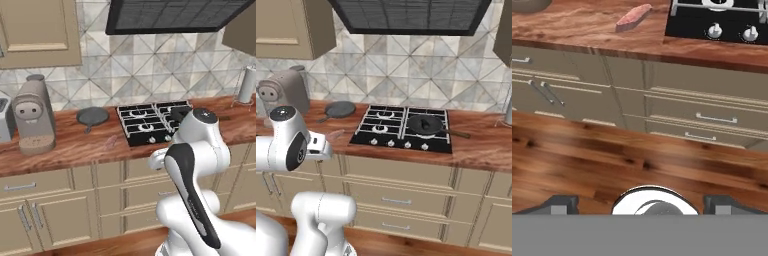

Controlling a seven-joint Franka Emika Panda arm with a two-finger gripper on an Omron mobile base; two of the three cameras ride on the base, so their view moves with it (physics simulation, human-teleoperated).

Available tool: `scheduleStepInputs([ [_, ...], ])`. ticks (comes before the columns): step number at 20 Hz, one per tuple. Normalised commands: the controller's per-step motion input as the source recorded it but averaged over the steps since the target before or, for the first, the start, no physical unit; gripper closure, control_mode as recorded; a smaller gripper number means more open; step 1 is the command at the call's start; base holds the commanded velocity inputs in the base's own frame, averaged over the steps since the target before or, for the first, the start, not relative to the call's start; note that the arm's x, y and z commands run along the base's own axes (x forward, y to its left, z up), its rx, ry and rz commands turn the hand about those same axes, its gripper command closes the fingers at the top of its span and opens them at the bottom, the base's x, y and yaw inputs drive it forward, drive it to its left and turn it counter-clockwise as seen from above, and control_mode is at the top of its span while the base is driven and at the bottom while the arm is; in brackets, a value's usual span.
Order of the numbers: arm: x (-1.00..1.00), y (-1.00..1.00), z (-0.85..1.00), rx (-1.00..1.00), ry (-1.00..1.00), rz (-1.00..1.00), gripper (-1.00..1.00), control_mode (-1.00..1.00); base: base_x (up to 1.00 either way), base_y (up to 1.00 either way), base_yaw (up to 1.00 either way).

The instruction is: Place both pans onto different burners. Then place the eggplant and the steak on different pans.

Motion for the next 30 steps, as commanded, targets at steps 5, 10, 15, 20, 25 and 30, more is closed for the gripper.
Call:
scheduleStepInputs([
  [5,0.00,0.00,0.00,0.00,0.00,0.00,-1.00,1.00,0.21,0.70,-0.01],
  [10,0.00,0.00,0.00,0.00,0.00,0.00,-1.00,1.00,0.68,0.21,0.00],
  [15,0.00,0.00,0.00,0.00,0.00,0.00,-1.00,1.00,0.70,-0.04,0.00],
  [20,0.00,0.00,0.00,0.00,0.00,0.00,-1.00,1.00,0.43,0.15,0.00],
  [25,0.01,0.06,0.00,0.00,0.00,0.00,-1.00,-1.00,0.09,0.12,0.00],
  [30,0.19,0.22,0.00,0.00,0.00,0.00,-1.00,-1.00,0.00,0.00,0.00],
])
